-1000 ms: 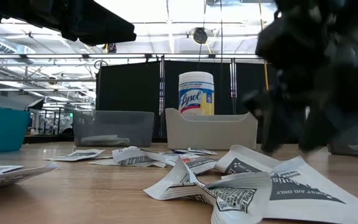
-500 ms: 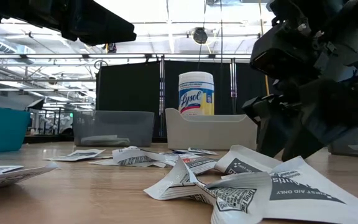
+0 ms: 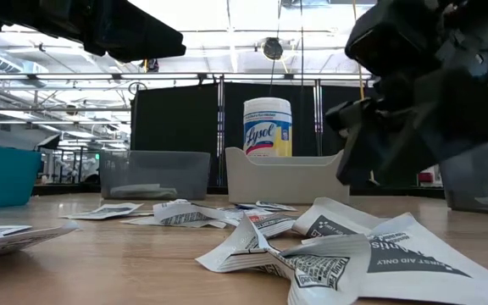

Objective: Pick & Place First Aid Supplies
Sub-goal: Move the orange ointment pack to the center of the table

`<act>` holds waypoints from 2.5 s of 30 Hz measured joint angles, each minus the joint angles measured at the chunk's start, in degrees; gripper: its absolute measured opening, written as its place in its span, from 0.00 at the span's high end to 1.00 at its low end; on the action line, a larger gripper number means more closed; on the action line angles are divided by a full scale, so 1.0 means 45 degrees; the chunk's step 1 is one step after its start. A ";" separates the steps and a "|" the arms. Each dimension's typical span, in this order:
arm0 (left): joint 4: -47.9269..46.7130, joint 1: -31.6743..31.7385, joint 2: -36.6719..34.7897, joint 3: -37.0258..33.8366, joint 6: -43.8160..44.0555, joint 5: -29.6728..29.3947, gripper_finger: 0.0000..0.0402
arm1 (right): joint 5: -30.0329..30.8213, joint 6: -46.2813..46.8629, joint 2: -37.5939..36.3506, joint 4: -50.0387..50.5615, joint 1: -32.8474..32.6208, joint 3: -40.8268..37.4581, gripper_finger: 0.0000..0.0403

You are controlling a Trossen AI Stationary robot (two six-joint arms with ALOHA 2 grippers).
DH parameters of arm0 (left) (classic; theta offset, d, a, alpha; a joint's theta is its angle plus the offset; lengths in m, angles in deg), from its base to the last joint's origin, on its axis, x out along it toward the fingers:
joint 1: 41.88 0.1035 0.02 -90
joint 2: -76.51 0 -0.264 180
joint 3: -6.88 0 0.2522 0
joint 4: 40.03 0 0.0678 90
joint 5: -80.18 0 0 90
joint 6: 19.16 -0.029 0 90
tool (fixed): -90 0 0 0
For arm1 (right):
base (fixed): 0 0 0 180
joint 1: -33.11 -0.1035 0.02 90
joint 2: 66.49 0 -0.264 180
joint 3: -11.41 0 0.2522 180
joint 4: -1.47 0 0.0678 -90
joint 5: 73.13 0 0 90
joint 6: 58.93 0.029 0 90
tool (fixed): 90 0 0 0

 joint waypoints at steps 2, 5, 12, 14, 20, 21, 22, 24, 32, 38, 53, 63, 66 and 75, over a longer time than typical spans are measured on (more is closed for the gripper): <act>0.0000 0.0000 0.0000 0.0000 0.0002 0.0000 0.40 | 0.0449 -0.0038 0.0000 0.0385 0.0000 0.0005 0.52; 0.0002 0.0000 0.0000 0.0000 0.0007 0.0000 0.40 | 0.0540 0.0167 0.0138 0.0958 0.0079 0.0005 0.50; 0.0010 0.0000 0.0000 0.0000 0.0007 0.0000 0.40 | 0.0605 0.0296 0.0847 0.0699 0.0107 0.0046 0.45; 0.0010 0.0000 0.0001 0.0000 0.0014 0.0000 0.40 | 0.0634 0.0388 0.0913 0.0736 0.0112 0.0049 0.44; 0.0005 0.0000 0.0000 0.0000 0.0027 0.0000 0.40 | 0.0859 0.0568 0.1069 0.0916 0.0112 0.0049 0.48; 0.0005 0.0000 0.0000 0.0000 0.0028 0.0000 0.40 | 0.0962 0.0642 0.1070 0.1004 0.0112 0.0051 0.49; 0.0005 0.0000 0.0000 0.0000 0.0027 0.0000 0.40 | 0.1016 0.0664 0.1072 0.1091 0.0112 0.0056 0.51; 0.0005 0.0000 0.0000 0.0000 0.0032 0.0000 0.40 | 0.1055 0.0691 0.1073 0.1277 0.0112 0.0063 0.55; 0.0005 0.0000 0.0000 0.0000 0.0041 0.0000 0.40 | 0.1235 0.0695 0.1088 0.1482 0.0112 0.0049 0.69; 0.0005 0.0000 0.0000 0.0000 0.0041 0.0000 0.40 | 0.1213 0.0664 0.1098 0.1480 0.0112 0.0039 0.77; 0.0005 -0.0002 0.0002 0.0000 0.0041 0.0000 0.40 | 0.1194 0.0443 0.1103 0.1469 0.0107 0.0024 0.90; 0.0000 -0.0001 0.0000 0.0000 0.0041 0.0000 0.40 | 0.1213 -0.0343 0.1037 0.0835 0.0083 0.0000 1.00; 0.0000 0.0000 0.0000 0.0000 0.0041 0.0000 0.40 | 0.1242 -0.0392 0.0855 0.0882 0.0087 -0.0014 1.00; -0.0005 0.0000 0.0000 0.0000 0.0041 0.0000 0.40 | 0.1262 -0.0833 -0.0013 0.0911 0.0097 -0.0039 1.00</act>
